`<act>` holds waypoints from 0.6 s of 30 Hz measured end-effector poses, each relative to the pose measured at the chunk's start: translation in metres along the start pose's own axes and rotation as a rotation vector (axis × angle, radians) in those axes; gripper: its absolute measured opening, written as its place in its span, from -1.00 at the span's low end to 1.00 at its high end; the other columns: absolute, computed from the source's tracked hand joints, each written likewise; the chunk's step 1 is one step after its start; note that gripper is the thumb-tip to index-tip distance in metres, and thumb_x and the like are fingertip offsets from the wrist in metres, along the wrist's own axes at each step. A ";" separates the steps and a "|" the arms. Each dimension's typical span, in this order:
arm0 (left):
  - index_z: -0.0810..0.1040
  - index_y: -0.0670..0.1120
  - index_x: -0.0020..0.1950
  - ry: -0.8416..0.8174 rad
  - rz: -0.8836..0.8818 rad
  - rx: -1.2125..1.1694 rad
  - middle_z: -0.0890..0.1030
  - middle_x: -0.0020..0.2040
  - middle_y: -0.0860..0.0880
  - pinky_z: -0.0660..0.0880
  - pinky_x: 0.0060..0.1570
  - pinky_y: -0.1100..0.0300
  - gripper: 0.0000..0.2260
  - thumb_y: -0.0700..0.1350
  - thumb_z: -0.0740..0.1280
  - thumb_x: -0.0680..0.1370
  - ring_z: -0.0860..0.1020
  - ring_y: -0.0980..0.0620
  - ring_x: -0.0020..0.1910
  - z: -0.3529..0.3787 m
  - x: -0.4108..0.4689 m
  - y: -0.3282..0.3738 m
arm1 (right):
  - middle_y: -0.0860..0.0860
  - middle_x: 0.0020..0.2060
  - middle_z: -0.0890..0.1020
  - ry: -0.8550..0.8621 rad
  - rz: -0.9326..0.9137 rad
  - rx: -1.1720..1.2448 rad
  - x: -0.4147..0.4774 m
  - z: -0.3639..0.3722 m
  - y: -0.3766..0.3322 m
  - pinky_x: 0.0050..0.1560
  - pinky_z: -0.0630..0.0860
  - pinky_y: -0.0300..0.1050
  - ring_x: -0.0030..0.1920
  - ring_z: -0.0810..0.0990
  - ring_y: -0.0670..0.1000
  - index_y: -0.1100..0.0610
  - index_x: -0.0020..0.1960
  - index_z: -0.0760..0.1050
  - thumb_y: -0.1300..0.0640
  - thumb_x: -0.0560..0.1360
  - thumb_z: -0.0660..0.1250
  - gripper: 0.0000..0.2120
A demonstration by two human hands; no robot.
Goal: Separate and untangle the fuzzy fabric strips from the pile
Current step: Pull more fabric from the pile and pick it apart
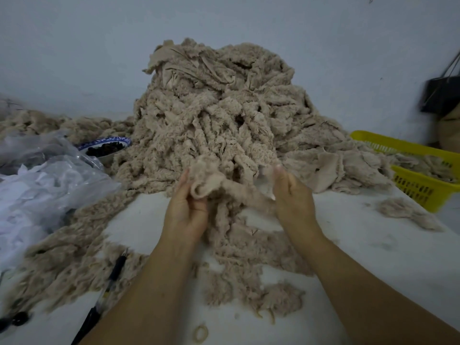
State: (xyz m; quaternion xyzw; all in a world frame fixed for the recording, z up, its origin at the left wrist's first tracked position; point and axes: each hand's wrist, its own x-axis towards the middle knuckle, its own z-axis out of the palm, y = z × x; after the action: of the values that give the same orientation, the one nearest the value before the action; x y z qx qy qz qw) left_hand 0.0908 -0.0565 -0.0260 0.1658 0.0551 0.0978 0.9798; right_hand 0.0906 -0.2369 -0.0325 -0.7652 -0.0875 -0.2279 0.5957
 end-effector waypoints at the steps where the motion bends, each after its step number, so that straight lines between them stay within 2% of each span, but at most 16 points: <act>1: 0.51 -0.23 0.28 0.001 0.010 -0.040 0.70 -0.02 -0.26 0.66 -0.23 0.14 -0.59 -0.36 0.29 0.43 0.72 -0.08 -0.16 -0.001 0.002 0.003 | -0.14 -0.58 0.27 -0.012 0.023 0.068 0.000 -0.004 0.002 -0.51 0.18 -0.37 -0.55 0.24 -0.16 0.07 -0.40 0.16 -0.27 0.58 0.13 -0.46; 2: 0.50 -0.22 0.30 -0.006 -0.011 -0.064 0.71 -0.04 -0.25 0.66 -0.16 0.13 -0.58 -0.34 0.28 0.44 0.72 -0.08 -0.12 -0.001 0.001 0.004 | -0.10 -0.57 0.33 -0.095 0.061 0.103 0.000 -0.007 0.005 -0.48 0.26 -0.37 -0.54 0.29 -0.13 0.13 -0.41 0.22 -0.41 0.51 0.12 -0.37; 3: 0.51 -0.23 0.30 -0.016 -0.059 -0.060 0.71 -0.02 -0.23 0.65 -0.05 0.12 -0.59 -0.32 0.29 0.44 0.71 -0.06 -0.07 -0.001 -0.002 0.002 | 0.01 -0.52 0.45 -0.224 0.105 0.087 -0.002 -0.007 0.005 -0.37 0.41 -0.34 -0.50 0.43 -0.03 0.23 -0.38 0.32 -0.52 0.43 0.09 -0.23; 4: 0.53 -0.26 0.26 -0.025 -0.122 -0.045 0.70 0.00 -0.22 0.64 0.00 0.12 -0.63 -0.29 0.29 0.45 0.70 -0.05 -0.04 0.000 -0.004 0.000 | 0.13 -0.38 0.58 -0.350 0.119 0.045 -0.005 -0.004 0.008 -0.20 0.53 -0.22 -0.37 0.56 0.06 0.31 -0.30 0.42 -0.57 0.39 0.07 -0.13; 5: 0.56 -0.29 0.20 -0.051 -0.188 -0.040 0.69 0.00 -0.22 0.65 -0.05 0.12 -0.69 -0.27 0.29 0.48 0.70 -0.06 -0.06 0.000 -0.007 -0.002 | 0.13 -0.24 0.62 -0.427 0.093 -0.004 -0.008 0.000 0.010 -0.07 0.55 -0.14 -0.25 0.61 0.06 0.30 -0.23 0.47 -0.55 0.41 0.08 -0.16; 7: 0.59 -0.37 0.11 -0.123 -0.316 -0.082 0.67 -0.03 -0.28 0.66 -0.21 0.12 -0.75 -0.29 0.36 0.47 0.70 -0.12 -0.17 0.001 -0.015 -0.003 | -0.16 -0.09 0.54 -0.442 -0.049 -0.123 -0.008 0.010 0.011 -0.09 0.46 -0.29 -0.16 0.55 -0.18 0.05 -0.19 0.49 -0.44 0.46 0.15 -0.45; 8: 0.60 -0.41 0.07 -0.175 -0.348 -0.094 0.66 -0.06 -0.30 0.65 -0.25 0.12 -0.71 -0.33 0.47 0.38 0.70 -0.13 -0.22 0.002 -0.020 -0.003 | -0.28 -0.03 0.46 -0.471 -0.098 -0.163 -0.007 0.013 0.010 -0.13 0.41 -0.39 -0.10 0.50 -0.27 -0.09 -0.08 0.47 -0.43 0.45 0.17 -0.59; 9: 0.62 -0.41 0.03 -0.209 -0.369 -0.074 0.66 -0.10 -0.29 0.65 -0.28 0.13 -0.63 -0.37 0.56 0.26 0.69 -0.12 -0.25 0.001 -0.023 -0.003 | -0.36 0.01 0.40 -0.515 -0.110 -0.205 -0.006 0.015 0.008 -0.17 0.38 -0.43 -0.07 0.46 -0.35 -0.18 0.06 0.42 -0.44 0.42 0.19 -0.61; 10: 0.65 -0.37 -0.02 -0.249 -0.392 -0.022 0.66 -0.14 -0.24 0.64 -0.32 0.13 -0.61 -0.37 0.60 0.19 0.68 -0.09 -0.29 0.001 -0.025 -0.002 | -0.39 0.02 0.37 -0.553 -0.116 -0.245 -0.005 0.016 0.011 -0.21 0.35 -0.45 -0.08 0.43 -0.40 -0.23 0.17 0.38 -0.43 0.41 0.22 -0.56; 11: 0.66 -0.30 -0.07 -0.275 -0.407 0.038 0.65 -0.19 -0.18 0.62 -0.36 0.14 -0.71 -0.32 0.58 0.24 0.66 -0.05 -0.32 0.003 -0.026 -0.001 | -0.38 0.00 0.40 -0.576 -0.110 -0.272 -0.005 0.017 0.013 -0.24 0.34 -0.45 -0.12 0.43 -0.42 -0.25 0.18 0.37 -0.40 0.43 0.24 -0.60; 12: 0.66 -0.23 -0.13 -0.268 -0.404 0.086 0.64 -0.23 -0.13 0.59 -0.39 0.17 -0.86 -0.24 0.50 0.34 0.63 -0.01 -0.35 0.005 -0.026 -0.001 | -0.35 -0.06 0.46 -0.590 -0.113 -0.276 -0.005 0.018 0.019 -0.28 0.34 -0.45 -0.17 0.45 -0.41 -0.26 0.08 0.41 -0.32 0.47 0.28 -0.75; 13: 0.65 -0.18 -0.18 -0.240 -0.381 0.118 0.63 -0.26 -0.09 0.55 -0.42 0.20 -0.90 -0.15 0.42 0.42 0.60 0.03 -0.37 0.006 -0.026 -0.001 | -0.29 -0.17 0.51 -0.600 -0.118 -0.274 -0.006 0.017 0.019 -0.31 0.35 -0.43 -0.24 0.47 -0.36 -0.25 -0.06 0.45 -0.23 0.52 0.31 -0.91; 15: 0.59 -0.12 -0.22 -0.177 -0.343 0.156 0.60 -0.26 -0.05 0.49 -0.47 0.26 -0.86 -0.06 0.37 0.46 0.55 0.06 -0.37 0.007 -0.022 0.000 | -0.19 -0.37 0.51 -0.526 -0.121 -0.221 -0.005 0.014 0.020 -0.38 0.34 -0.38 -0.38 0.45 -0.25 -0.12 -0.26 0.45 -0.08 0.59 0.30 -0.75; 16: 0.57 -0.11 -0.22 -0.167 -0.323 0.170 0.57 -0.25 -0.03 0.48 -0.47 0.27 -0.86 -0.06 0.36 0.47 0.53 0.08 -0.36 0.008 -0.022 -0.001 | -0.17 -0.41 0.50 -0.471 -0.077 -0.161 -0.003 0.011 0.020 -0.41 0.33 -0.38 -0.43 0.41 -0.22 -0.07 -0.26 0.44 -0.06 0.61 0.27 -0.73; 18: 0.53 -0.09 -0.19 -0.163 -0.295 0.189 0.51 -0.20 0.00 0.50 -0.43 0.26 -0.89 -0.07 0.38 0.48 0.49 0.11 -0.29 0.006 -0.021 -0.002 | -0.24 -0.33 0.55 -0.382 -0.015 -0.019 0.002 0.004 0.016 -0.41 0.35 -0.39 -0.44 0.41 -0.23 -0.17 -0.18 0.46 -0.13 0.61 0.23 -0.81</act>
State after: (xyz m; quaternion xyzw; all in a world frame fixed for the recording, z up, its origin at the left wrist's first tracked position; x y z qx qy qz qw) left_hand 0.0719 -0.0648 -0.0192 0.2546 0.0082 -0.0663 0.9647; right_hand 0.1000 -0.2376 -0.0459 -0.7996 -0.2025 -0.0836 0.5591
